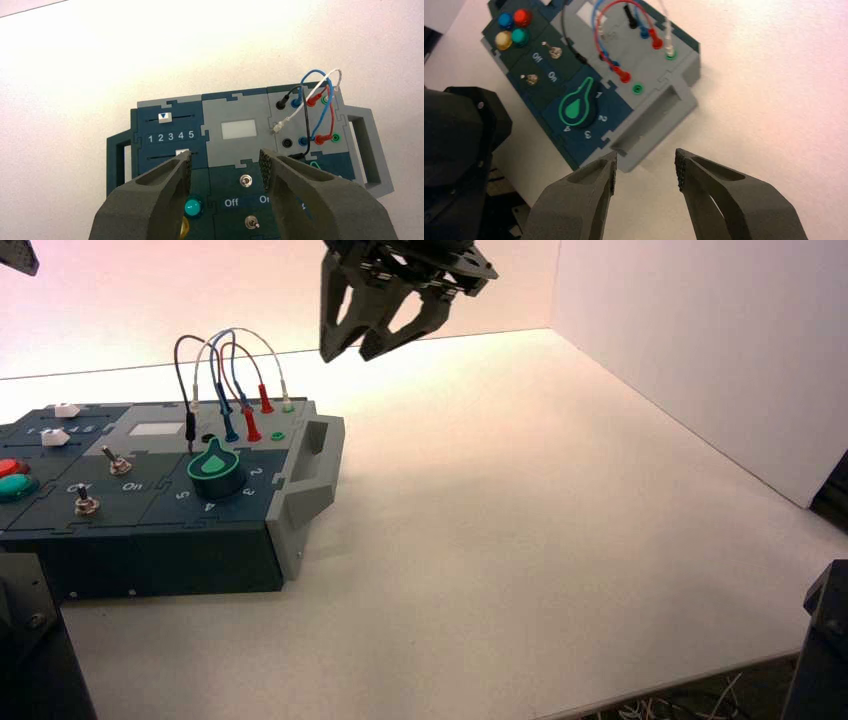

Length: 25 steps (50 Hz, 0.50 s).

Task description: Flip the bottom switch off with the left gripper.

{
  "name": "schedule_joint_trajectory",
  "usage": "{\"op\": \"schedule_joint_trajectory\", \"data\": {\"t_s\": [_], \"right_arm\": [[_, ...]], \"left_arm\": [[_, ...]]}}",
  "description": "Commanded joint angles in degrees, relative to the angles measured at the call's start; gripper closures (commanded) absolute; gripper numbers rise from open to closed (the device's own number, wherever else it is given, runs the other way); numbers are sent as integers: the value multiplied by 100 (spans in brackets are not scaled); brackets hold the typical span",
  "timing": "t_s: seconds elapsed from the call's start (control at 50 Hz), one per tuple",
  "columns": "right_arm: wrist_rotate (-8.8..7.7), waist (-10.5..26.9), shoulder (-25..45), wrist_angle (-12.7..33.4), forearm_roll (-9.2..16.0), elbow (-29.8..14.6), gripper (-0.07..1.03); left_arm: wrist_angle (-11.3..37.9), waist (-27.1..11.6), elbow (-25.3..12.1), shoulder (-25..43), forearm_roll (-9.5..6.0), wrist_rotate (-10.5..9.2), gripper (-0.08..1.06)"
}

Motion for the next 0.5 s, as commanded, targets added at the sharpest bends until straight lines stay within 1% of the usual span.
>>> {"op": "schedule_joint_trajectory", "data": {"t_s": [0.02,0.32,0.5], "right_arm": [[9,26,-105,-18,26,-167,35],[9,53,-79,18,62,-176,35],[9,149,35,26,70,-316,35]], "left_arm": [[-26,-35,-70,26,0,0,27],[-26,-53,-44,0,-9,-9,27],[-26,-53,-44,0,0,-9,27]]}}
